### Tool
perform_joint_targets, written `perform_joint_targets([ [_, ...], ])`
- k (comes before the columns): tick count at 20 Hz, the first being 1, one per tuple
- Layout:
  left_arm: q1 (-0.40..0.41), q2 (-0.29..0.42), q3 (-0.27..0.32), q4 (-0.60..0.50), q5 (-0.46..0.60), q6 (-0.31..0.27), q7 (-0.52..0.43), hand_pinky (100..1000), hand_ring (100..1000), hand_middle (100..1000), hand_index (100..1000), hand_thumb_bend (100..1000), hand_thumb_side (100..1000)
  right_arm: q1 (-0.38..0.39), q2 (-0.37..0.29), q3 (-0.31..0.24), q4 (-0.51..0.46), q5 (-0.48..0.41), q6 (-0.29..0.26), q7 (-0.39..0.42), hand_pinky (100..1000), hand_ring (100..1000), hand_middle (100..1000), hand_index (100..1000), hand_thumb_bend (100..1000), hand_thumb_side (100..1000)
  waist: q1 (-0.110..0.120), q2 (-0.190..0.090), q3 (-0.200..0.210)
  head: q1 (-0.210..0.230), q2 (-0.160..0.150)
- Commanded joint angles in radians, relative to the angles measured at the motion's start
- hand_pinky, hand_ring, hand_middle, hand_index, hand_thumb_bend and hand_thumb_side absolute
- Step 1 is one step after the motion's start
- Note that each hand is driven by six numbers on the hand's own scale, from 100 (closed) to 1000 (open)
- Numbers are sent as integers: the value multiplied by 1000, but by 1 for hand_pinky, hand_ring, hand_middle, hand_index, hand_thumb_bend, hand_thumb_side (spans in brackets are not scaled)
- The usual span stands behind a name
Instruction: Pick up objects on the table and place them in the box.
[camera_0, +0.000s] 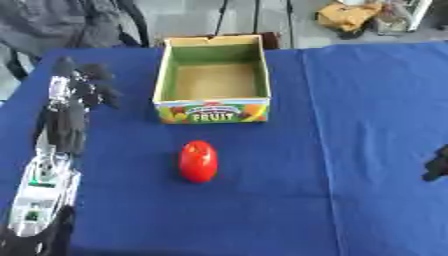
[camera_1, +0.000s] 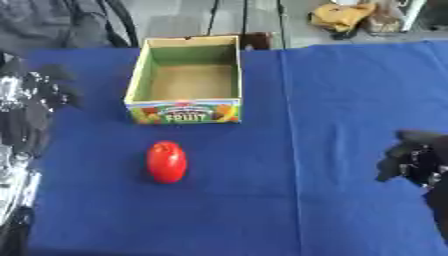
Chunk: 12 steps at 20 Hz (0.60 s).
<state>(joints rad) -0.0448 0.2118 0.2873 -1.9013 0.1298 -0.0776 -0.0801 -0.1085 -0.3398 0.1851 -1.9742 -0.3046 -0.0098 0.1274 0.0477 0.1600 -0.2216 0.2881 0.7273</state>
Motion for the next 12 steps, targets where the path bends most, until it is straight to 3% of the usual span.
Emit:
perform_joint_targets([
  [1,-1,32,3,-24,-7,-6,-4,462,525,594,747,332,1000,-7,-10,-4,-26,3,-2,-2,500,558,555,747,100,797,-1,-12,-2,3,-10],
  [7,11,58,-3,-36,-37,-24,-12,464,525,597,751,290,1000,-7,-11,-4,-26,3,-2,-2,500,558,555,747,100,795,0,-13,-4,5,-11],
  [12,41,147,-34,-60,-101,-80,-34,473,537,612,765,203,960,-7,-14,-3,-26,1,-2,0,500,558,556,748,100,792,2,-16,-9,10,-10],
])
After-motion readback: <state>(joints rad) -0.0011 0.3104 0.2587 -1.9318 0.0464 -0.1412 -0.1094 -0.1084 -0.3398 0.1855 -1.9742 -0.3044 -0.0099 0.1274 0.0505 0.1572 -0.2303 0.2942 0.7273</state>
